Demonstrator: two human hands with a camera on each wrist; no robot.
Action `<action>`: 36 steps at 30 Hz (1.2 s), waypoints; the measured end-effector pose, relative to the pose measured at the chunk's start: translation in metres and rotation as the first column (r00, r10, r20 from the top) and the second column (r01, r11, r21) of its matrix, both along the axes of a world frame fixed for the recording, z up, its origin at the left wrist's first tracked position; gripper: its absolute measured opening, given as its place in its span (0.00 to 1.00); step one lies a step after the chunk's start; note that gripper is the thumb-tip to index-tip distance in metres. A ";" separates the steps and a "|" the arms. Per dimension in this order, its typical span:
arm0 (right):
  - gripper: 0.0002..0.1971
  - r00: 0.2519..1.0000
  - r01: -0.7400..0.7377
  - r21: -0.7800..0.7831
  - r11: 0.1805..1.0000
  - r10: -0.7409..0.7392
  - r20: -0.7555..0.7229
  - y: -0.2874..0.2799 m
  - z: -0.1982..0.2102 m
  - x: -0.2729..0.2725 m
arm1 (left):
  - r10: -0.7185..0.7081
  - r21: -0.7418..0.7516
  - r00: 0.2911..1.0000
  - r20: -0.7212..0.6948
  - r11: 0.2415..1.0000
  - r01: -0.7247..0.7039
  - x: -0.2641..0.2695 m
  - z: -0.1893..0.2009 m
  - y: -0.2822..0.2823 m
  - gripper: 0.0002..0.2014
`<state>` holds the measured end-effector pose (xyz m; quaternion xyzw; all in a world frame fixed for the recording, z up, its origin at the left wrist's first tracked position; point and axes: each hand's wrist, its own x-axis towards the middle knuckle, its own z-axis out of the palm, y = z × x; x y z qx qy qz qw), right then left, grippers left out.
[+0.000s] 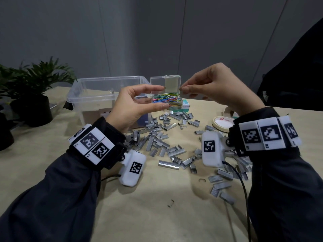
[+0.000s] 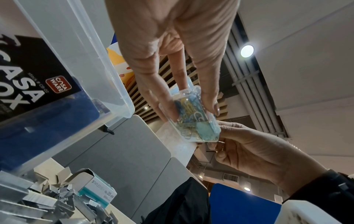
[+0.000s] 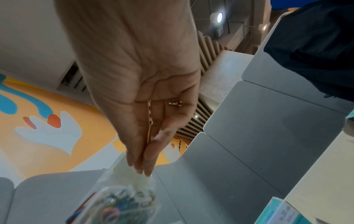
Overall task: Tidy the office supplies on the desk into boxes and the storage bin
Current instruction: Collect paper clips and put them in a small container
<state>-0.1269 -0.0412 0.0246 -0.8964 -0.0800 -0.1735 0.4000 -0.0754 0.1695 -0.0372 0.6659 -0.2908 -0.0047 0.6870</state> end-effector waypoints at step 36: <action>0.28 0.627 -0.595 -0.619 0.512 -0.185 -0.757 0.038 -0.056 0.096 | 0.158 0.049 0.987 0.034 0.986 -0.159 0.020 -0.003 0.016 0.27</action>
